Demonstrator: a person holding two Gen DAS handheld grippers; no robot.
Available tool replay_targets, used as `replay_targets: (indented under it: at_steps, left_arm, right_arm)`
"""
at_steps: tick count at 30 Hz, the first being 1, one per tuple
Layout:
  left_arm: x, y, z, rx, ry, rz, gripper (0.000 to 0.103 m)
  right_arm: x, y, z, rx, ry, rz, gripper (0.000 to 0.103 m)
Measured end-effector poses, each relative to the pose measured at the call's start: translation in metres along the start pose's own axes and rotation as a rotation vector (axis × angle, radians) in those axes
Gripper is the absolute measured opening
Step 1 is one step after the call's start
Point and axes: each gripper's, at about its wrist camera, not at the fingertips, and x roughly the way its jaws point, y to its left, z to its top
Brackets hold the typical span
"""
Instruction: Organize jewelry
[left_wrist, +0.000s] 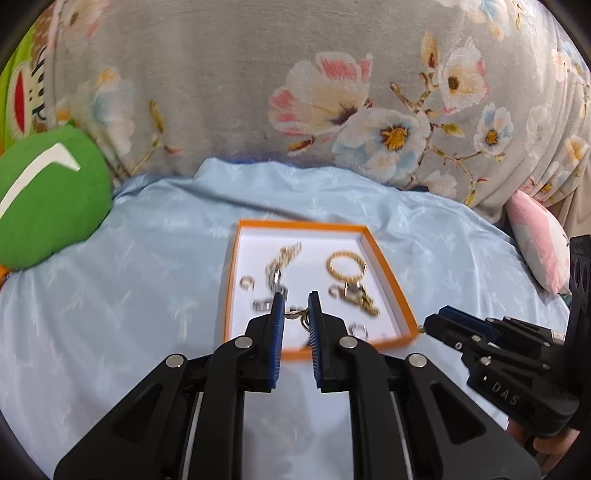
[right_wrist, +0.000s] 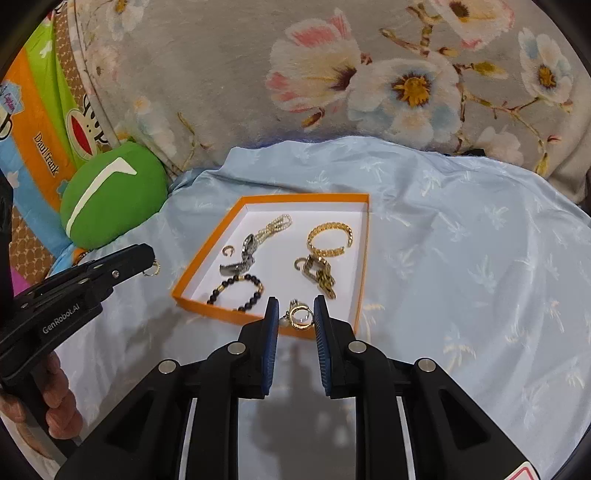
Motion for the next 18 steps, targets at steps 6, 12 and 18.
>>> replay_targets:
  at_steps: [6, 12, 18]
  left_arm:
    - [0.066, 0.000, 0.024, -0.010, 0.024, -0.010, 0.012]
    - [0.117, -0.002, 0.027, -0.001, 0.061, -0.021, 0.012]
    - [0.151, -0.008, 0.028, 0.019, 0.106, -0.019, 0.013]
  right_arm:
    - [0.053, -0.003, 0.022, 0.013, 0.021, 0.007, 0.018]
    - [0.089, -0.010, 0.035, -0.002, 0.035, -0.018, 0.018]
    - [0.108, -0.021, 0.043, 0.012, 0.046, -0.037, 0.019]
